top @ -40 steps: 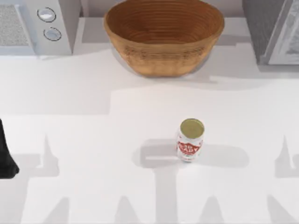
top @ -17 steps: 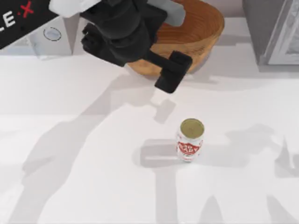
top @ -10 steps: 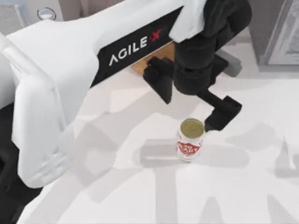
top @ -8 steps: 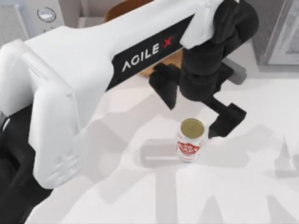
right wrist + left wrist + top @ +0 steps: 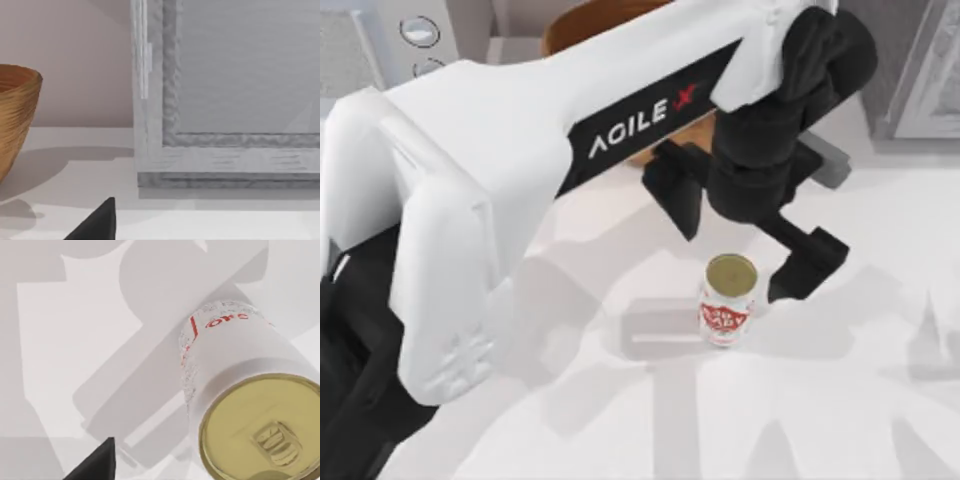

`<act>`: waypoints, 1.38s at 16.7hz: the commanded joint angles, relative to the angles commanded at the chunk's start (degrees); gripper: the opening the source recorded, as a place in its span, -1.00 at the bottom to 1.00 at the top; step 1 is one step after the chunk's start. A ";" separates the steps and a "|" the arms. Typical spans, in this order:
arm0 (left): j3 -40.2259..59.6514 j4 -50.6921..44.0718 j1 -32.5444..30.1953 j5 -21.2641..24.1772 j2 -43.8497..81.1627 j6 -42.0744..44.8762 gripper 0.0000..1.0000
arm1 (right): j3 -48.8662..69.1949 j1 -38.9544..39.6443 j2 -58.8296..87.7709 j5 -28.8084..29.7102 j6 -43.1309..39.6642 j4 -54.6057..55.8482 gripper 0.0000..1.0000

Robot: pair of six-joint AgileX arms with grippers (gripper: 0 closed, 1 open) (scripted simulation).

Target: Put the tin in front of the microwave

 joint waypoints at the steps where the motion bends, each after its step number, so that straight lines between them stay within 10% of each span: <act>1: -1.38 1.32 -0.06 -0.01 -0.08 0.07 1.00 | 0.00 0.00 0.00 0.00 0.00 0.00 1.00; 12: -13.36 12.90 -0.10 -0.01 -0.42 -0.01 1.00 | 0.00 0.00 0.00 0.00 0.00 0.00 1.00; 23: -13.36 12.90 -0.10 -0.01 -0.42 -0.01 -0.66 | 0.00 0.00 0.00 0.00 0.00 0.00 1.00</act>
